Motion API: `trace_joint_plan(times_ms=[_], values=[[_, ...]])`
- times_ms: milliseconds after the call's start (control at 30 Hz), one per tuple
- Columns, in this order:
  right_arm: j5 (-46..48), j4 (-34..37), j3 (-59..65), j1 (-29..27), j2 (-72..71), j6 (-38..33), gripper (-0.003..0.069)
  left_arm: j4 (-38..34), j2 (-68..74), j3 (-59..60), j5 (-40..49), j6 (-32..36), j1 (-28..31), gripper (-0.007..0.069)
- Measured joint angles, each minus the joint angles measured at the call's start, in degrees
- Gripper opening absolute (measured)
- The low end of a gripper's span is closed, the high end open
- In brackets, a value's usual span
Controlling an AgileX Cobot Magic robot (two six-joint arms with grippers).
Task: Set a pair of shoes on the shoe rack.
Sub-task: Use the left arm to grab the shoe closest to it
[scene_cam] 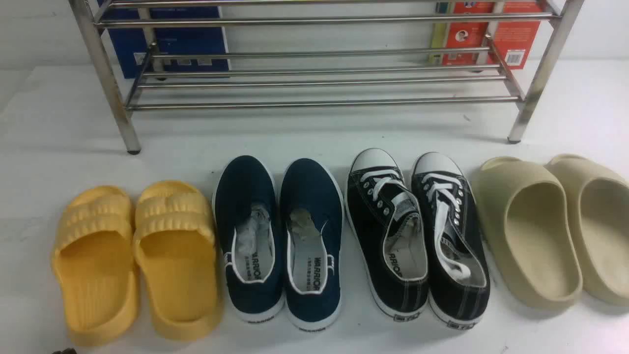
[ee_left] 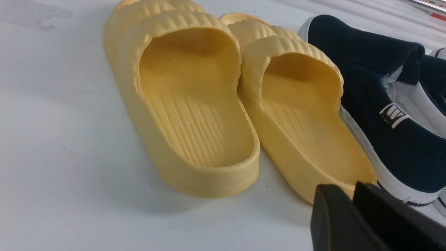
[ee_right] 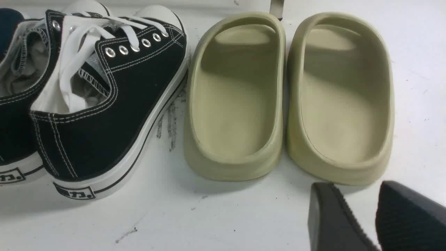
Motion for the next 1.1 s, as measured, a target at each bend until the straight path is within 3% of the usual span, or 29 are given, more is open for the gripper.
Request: trace_joint_plan(times_ms=[867,1100], values=[[0.0,0.0,0.0,0.0,0.0,0.0,0.0239,0.1,0.0,0.0,-1.2,-0.2,0.0,0.0108],[0.0,0.0,0.0,0.0,0.0,0.0,0.0239,-21.0,0.0,0.0,-18.0,-11.9,0.0,0.0112]])
